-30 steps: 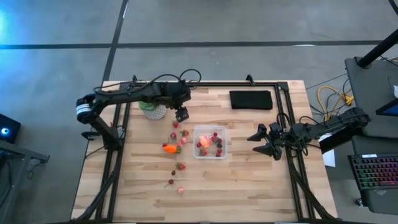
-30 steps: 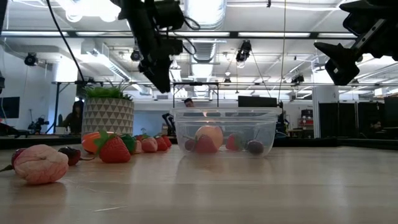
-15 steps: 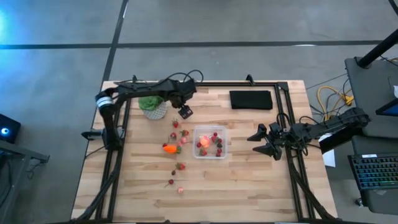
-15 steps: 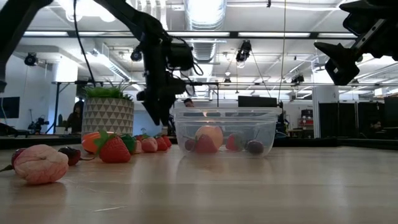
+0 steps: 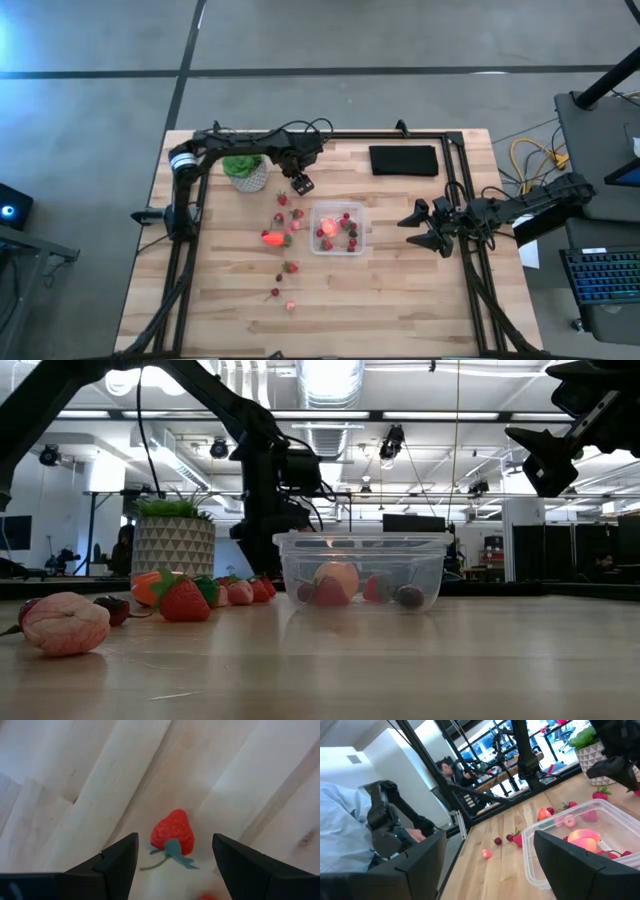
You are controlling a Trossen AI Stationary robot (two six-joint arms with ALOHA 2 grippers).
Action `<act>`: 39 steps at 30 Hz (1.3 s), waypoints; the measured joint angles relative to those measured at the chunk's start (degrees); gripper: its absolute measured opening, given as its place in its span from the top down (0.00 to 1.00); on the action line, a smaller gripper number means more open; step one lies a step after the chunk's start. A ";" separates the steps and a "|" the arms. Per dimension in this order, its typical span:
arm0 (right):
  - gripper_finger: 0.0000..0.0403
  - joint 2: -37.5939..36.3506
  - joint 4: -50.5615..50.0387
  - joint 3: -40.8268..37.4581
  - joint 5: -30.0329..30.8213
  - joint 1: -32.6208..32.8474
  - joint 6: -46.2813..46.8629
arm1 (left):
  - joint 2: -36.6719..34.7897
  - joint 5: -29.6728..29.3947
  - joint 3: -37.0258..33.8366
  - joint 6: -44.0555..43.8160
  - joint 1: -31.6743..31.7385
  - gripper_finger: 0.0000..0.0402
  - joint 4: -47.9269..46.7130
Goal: Pick and placing Produce into tupperware
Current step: Put the strawberry into the transparent container
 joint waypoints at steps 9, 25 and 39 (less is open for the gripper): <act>0.27 -0.02 0.02 0.00 0.00 0.00 0.00 | 1.72 -0.15 0.00 3.61 0.02 0.40 0.34; 0.26 0.00 0.00 0.00 0.00 0.00 0.00 | 1.65 -1.35 0.00 4.70 0.11 0.59 1.53; 0.26 0.00 0.00 0.00 0.00 -0.01 0.00 | 1.65 -1.30 -1.61 4.20 0.11 0.65 1.55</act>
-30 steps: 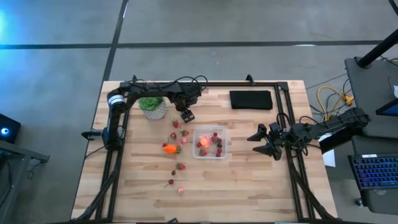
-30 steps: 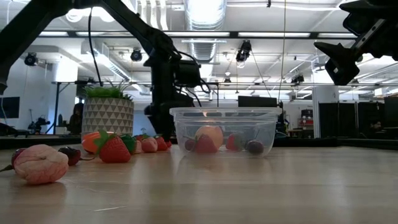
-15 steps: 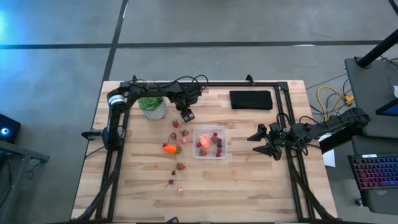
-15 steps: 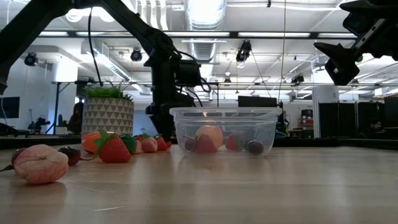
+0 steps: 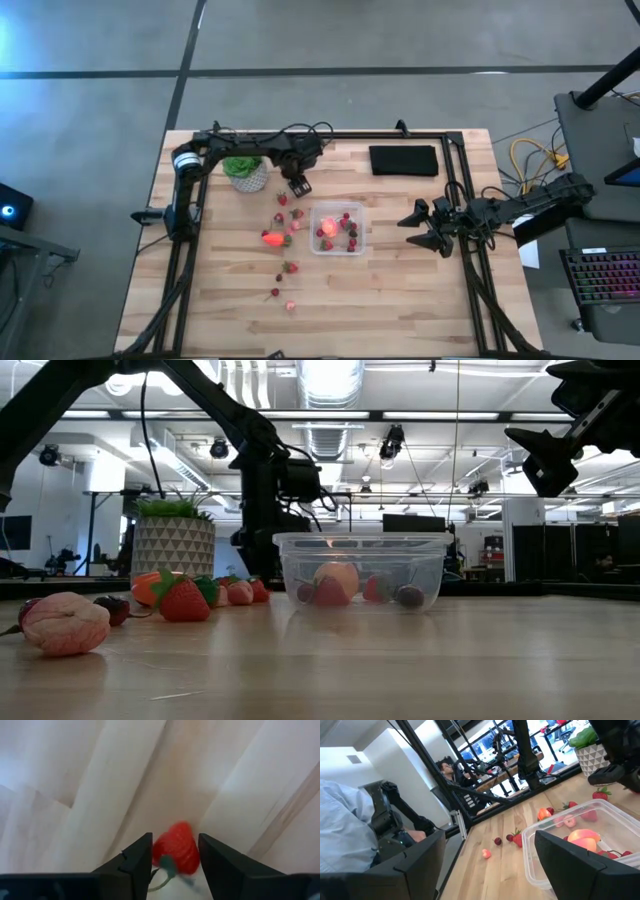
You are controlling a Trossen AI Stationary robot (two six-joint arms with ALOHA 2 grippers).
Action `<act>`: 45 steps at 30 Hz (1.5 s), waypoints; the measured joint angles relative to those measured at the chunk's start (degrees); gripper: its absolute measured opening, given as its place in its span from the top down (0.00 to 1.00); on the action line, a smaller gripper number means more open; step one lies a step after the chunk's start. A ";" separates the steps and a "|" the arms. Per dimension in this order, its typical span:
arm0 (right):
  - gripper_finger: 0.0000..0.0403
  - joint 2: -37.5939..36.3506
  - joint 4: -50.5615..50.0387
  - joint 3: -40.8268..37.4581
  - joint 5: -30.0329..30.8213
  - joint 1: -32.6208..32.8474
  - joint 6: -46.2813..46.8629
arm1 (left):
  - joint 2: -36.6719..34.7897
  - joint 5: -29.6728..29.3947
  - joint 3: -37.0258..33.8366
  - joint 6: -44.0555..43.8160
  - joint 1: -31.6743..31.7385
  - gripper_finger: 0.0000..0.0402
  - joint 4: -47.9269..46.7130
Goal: Pick and placing Produce into tupperware
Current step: Put the strawberry into the transparent container
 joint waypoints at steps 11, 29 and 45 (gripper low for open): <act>0.27 0.00 0.00 0.00 0.00 -0.01 0.00 | -0.07 0.49 -2.72 -0.05 0.00 0.65 1.10; 0.26 0.00 0.00 0.00 0.00 -0.01 0.00 | -1.98 0.50 0.37 0.02 -0.98 0.78 -5.64; 0.26 0.00 0.01 0.00 0.00 0.00 0.00 | -6.23 -3.84 11.40 0.83 -14.23 0.78 -4.54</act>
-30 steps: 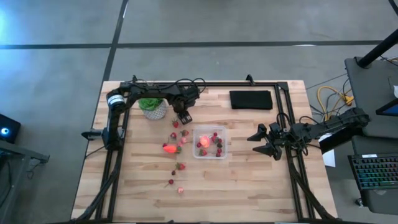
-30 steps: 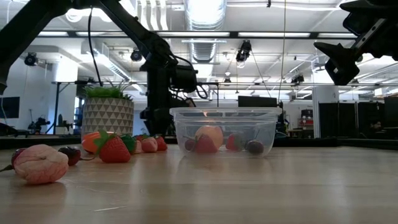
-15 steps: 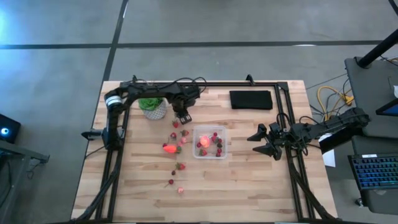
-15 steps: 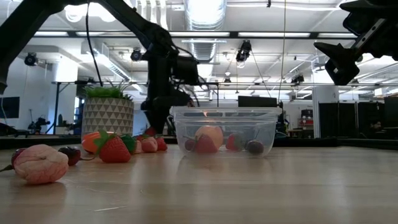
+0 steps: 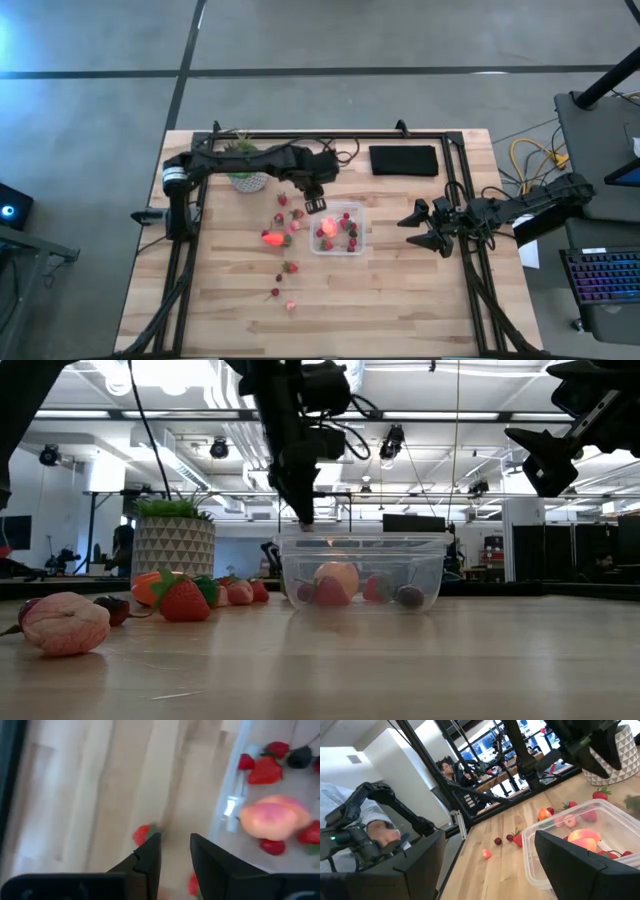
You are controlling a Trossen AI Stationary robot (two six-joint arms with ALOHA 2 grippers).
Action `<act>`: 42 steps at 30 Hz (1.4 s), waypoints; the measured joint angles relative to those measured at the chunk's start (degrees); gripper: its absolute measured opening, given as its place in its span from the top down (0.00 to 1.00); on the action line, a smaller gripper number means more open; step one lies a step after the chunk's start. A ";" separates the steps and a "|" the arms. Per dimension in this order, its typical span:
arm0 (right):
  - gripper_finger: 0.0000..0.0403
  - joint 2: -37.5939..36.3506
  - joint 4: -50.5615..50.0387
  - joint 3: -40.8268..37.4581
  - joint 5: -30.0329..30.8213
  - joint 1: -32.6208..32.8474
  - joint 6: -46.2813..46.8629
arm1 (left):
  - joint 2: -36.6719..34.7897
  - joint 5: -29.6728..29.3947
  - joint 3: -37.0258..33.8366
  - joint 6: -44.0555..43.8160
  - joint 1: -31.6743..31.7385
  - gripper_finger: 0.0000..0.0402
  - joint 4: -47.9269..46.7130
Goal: Pick and placing Produce into tupperware
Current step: Put the strawberry into the transparent container
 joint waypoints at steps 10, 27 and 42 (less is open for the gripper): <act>0.27 0.00 0.02 0.00 0.00 0.01 0.00 | 3.04 -2.65 -0.92 10.25 0.69 0.68 2.36; 0.28 0.00 0.01 0.00 0.00 0.00 0.00 | 3.32 1.99 -5.83 46.33 2.71 0.46 8.36; 0.28 -0.01 0.02 0.00 -0.01 0.00 0.00 | 4.06 6.94 -9.82 47.28 4.96 0.49 13.52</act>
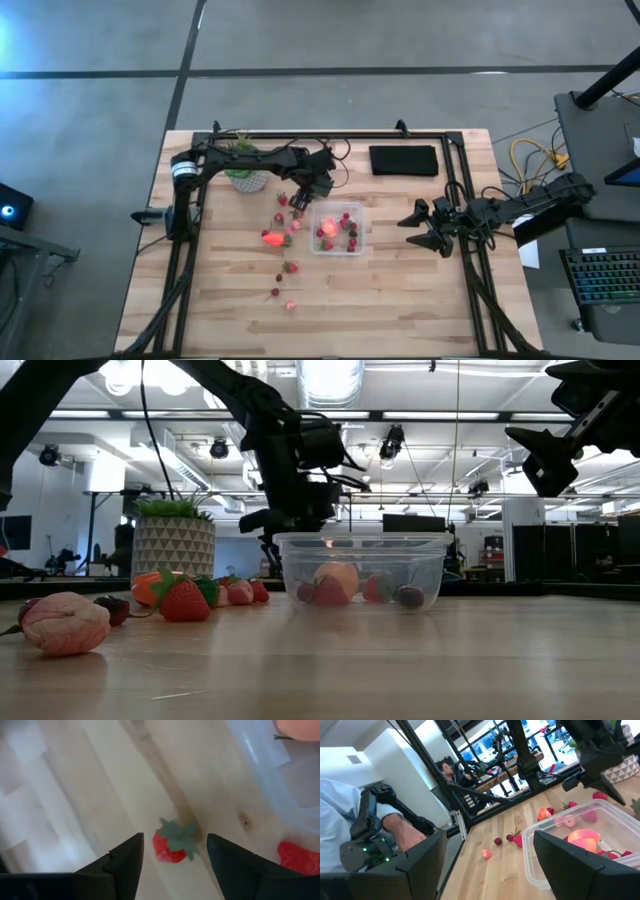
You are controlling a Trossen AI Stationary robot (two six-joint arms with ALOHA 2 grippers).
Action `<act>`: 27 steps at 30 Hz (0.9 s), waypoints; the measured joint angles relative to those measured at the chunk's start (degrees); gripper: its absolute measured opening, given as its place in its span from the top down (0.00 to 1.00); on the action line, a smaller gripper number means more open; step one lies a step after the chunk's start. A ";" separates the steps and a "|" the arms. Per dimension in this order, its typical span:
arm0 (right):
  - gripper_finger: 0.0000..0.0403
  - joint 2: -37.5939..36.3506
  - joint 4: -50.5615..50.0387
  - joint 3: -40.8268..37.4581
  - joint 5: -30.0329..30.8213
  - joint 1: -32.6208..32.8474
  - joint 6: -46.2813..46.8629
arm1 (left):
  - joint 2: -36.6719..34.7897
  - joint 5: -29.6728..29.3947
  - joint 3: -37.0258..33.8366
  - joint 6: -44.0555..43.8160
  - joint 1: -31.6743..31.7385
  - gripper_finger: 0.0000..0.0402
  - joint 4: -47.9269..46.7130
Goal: Pick and placing Produce into tupperware
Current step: Put the strawberry into the transparent container
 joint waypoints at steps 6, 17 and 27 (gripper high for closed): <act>0.26 -0.01 0.01 0.00 -0.01 0.02 0.00 | 2.33 -0.27 -0.08 -0.05 0.01 0.49 0.02; 0.28 0.01 -0.01 0.00 -0.01 0.02 0.00 | 3.09 -0.50 -0.11 -1.76 2.28 0.49 1.84; 0.27 0.01 0.00 0.00 0.01 0.01 0.00 | 3.22 1.08 -1.37 -7.67 2.96 0.49 -1.89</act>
